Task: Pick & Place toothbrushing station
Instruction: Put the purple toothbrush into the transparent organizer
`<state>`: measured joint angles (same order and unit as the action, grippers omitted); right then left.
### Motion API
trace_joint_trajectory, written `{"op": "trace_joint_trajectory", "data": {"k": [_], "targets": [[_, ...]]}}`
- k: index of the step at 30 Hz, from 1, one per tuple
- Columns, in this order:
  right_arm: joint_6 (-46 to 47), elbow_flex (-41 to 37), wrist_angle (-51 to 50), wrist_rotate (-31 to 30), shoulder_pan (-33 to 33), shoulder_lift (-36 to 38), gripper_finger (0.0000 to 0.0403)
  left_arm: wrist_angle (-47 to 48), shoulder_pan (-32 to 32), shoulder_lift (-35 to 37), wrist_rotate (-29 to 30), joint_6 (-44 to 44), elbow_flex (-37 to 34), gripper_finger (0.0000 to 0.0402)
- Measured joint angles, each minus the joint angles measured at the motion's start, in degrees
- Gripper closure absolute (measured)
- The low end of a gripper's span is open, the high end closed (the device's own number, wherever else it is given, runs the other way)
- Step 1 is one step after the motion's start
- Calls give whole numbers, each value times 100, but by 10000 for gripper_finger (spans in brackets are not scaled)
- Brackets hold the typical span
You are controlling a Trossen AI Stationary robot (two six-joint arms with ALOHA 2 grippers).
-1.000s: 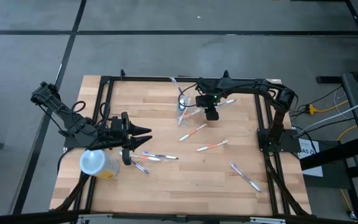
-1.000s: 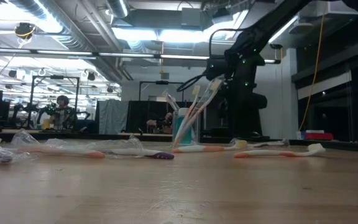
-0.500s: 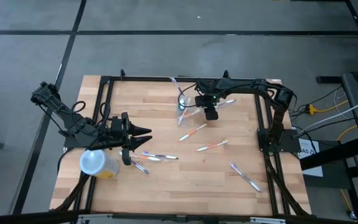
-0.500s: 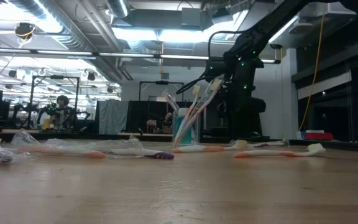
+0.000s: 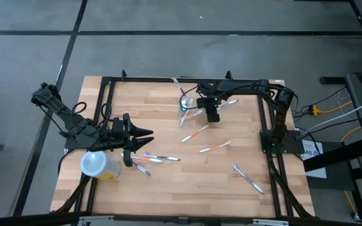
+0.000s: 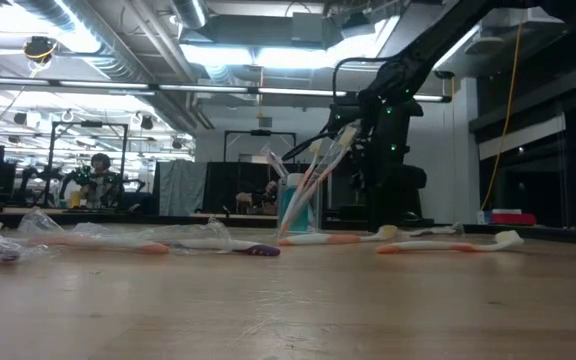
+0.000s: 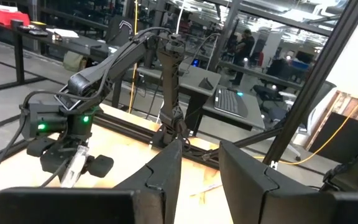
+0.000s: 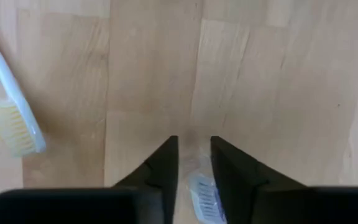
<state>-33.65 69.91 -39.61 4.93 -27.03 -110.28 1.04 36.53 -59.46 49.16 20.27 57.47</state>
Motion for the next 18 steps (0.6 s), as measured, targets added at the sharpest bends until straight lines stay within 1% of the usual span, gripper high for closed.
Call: {"op": "trace_joint_trajectory", "data": {"k": [2, 6, 7, 13, 18], "targets": [[0, 0, 39, 0, 0, 0, 325, 0, 0, 0, 1, 0, 0, 300], [2, 0, 21, 0, -19, 0, 385, 0, 0, 0, 1, 2, 0, 299], [4, 0, 20, -1, -22, 0, 393, 0, 0, 0, 1, 2, 0, 300], [22, 2, -117, -94, -24, 43, 399, 0, 0, 0, 1, 3, 0, 298], [146, 4, -197, -152, -24, 395, 400, 0, 0, 0, 3, 0, 0, 299]]}}
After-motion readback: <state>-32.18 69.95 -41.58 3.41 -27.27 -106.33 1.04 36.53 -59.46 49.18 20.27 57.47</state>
